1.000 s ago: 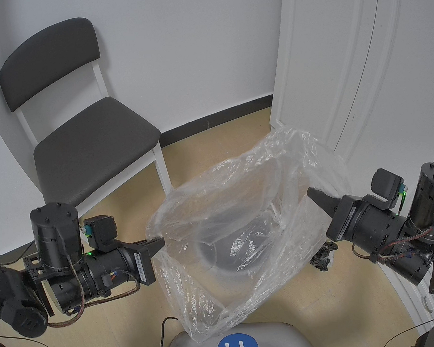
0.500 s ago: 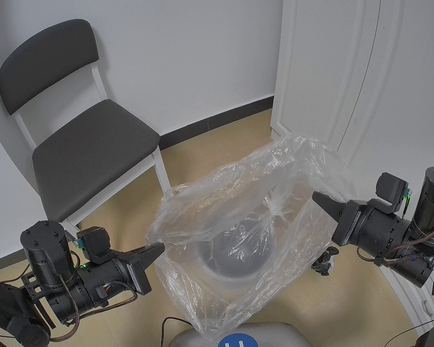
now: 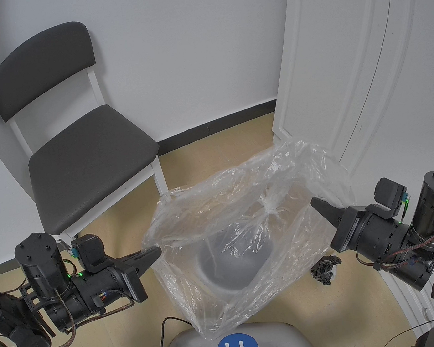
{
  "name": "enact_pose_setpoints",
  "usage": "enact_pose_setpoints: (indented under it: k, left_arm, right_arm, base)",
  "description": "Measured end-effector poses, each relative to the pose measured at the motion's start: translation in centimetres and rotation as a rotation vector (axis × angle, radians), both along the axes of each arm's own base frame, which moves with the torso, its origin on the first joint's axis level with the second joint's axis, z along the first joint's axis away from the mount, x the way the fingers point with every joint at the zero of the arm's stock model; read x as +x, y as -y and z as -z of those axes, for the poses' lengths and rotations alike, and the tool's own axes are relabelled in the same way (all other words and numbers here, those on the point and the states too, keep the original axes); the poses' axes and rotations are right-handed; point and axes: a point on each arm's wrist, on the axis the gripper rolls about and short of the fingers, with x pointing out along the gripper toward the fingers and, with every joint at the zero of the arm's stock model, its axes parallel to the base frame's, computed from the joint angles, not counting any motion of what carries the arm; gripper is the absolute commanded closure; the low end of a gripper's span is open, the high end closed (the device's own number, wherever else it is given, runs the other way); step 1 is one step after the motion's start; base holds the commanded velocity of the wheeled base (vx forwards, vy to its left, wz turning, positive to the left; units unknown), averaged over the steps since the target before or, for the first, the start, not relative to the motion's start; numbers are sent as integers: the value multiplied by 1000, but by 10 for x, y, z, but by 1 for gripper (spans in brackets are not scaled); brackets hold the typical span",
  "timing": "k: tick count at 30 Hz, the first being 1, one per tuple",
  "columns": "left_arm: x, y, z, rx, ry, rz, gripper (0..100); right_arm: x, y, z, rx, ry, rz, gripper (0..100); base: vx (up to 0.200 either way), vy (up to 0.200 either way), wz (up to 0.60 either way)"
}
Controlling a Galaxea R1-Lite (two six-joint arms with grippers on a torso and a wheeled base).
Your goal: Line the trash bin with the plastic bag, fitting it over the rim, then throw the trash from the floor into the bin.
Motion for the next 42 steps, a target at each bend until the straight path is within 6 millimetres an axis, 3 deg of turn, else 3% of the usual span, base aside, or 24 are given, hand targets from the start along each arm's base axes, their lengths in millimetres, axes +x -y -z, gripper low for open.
enact_pose_setpoints:
  k: [10, 19, 28, 42]
  left_arm:
    - [-1, 1, 5, 8, -21, 11, 100]
    - [0, 2, 4, -19, 22, 13, 100]
    - [2, 2, 11, -11, 8, 11, 100]
    - [8, 5, 20, -32, 46, 5, 100]
  right_arm:
    - [0, 0, 1, -2, -2, -2, 100]
    - [0, -1, 1, -1, -1, -1, 100]
    - [0, -1, 0, 0, -1, -2, 100]
    - [0, -1, 0, 0, 1, -3, 100]
  base:
    - [-180, 60, 0]
    - [0, 0, 0]
    - [0, 200, 0]
    - [0, 0, 0]
